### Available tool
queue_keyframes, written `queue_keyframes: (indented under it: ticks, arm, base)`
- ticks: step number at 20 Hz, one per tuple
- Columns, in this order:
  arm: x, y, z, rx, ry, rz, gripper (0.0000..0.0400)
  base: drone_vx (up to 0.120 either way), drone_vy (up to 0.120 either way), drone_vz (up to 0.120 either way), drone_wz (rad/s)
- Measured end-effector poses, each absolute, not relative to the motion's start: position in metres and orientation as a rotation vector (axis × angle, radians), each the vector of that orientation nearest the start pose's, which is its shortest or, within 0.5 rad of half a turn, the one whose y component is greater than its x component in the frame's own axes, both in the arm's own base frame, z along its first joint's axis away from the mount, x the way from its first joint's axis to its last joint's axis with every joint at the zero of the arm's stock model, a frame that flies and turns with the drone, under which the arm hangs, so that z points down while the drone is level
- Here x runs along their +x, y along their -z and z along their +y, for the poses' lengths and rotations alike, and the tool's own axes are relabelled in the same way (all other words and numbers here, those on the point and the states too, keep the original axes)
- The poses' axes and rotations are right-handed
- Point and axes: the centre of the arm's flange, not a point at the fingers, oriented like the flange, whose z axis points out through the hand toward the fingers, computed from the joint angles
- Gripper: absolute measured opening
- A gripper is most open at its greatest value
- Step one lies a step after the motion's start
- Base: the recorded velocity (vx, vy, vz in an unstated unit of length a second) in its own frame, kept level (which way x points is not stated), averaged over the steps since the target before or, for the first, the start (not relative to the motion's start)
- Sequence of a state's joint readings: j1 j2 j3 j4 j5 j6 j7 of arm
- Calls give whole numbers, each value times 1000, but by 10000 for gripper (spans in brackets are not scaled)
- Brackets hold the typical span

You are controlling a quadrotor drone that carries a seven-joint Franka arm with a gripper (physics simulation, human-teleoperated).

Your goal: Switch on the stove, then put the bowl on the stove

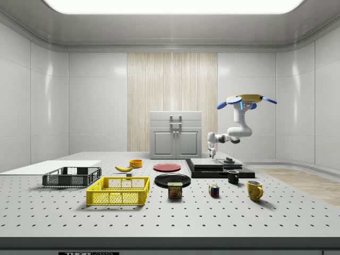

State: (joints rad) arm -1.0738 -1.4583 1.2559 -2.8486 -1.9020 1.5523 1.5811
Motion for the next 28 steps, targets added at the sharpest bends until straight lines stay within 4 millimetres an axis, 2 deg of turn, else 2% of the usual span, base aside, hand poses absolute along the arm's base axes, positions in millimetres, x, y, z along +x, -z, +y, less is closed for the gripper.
queue_keyframes:
  ticks: [28]
  arm:
    - [307, -521, 28, 1, -786, -2, 400]
  base:
    - [120, 0, 0, 0]
